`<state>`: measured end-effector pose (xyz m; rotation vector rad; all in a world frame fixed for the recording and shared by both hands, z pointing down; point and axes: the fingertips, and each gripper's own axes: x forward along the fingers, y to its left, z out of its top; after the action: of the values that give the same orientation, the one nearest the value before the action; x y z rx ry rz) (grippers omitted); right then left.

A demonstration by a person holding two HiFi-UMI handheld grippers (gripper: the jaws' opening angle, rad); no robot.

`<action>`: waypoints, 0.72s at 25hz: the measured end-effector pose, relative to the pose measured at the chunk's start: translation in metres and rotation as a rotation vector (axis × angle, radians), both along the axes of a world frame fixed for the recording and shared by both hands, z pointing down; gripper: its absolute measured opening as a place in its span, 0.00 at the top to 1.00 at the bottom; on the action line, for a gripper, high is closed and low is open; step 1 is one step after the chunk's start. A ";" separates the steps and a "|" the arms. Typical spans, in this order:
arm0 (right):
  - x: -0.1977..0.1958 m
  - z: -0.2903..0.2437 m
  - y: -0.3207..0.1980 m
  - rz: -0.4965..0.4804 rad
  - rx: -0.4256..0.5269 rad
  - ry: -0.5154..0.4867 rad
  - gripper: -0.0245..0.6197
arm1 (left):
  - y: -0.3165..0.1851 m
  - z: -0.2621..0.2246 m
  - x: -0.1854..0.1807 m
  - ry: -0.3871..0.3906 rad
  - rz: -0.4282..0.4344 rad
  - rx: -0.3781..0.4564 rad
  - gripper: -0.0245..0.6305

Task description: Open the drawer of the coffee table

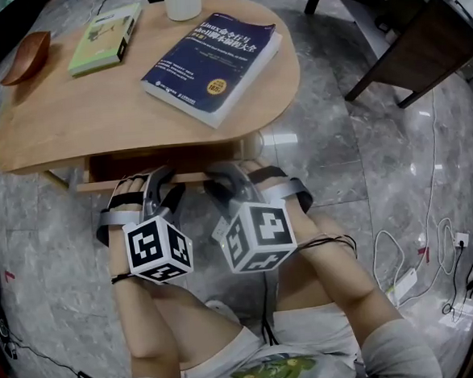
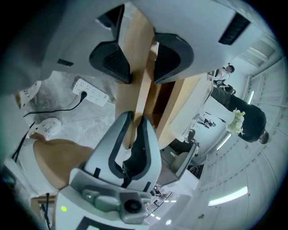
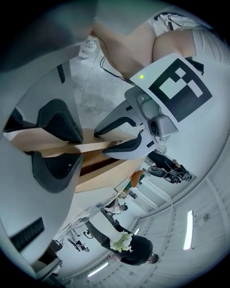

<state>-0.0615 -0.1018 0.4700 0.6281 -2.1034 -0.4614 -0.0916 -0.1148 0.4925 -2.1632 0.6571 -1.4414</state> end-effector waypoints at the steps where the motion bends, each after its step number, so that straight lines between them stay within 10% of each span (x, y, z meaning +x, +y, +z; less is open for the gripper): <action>1: 0.000 0.000 0.002 -0.005 -0.003 0.002 0.82 | 0.002 0.000 0.000 0.002 0.001 -0.004 0.72; 18: -0.001 0.001 0.008 0.014 0.001 -0.004 0.82 | 0.009 0.001 -0.001 0.008 0.011 0.014 0.72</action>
<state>-0.0625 -0.0933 0.4707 0.6450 -2.1017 -0.4536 -0.0929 -0.1058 0.4936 -2.1595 0.6554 -1.4198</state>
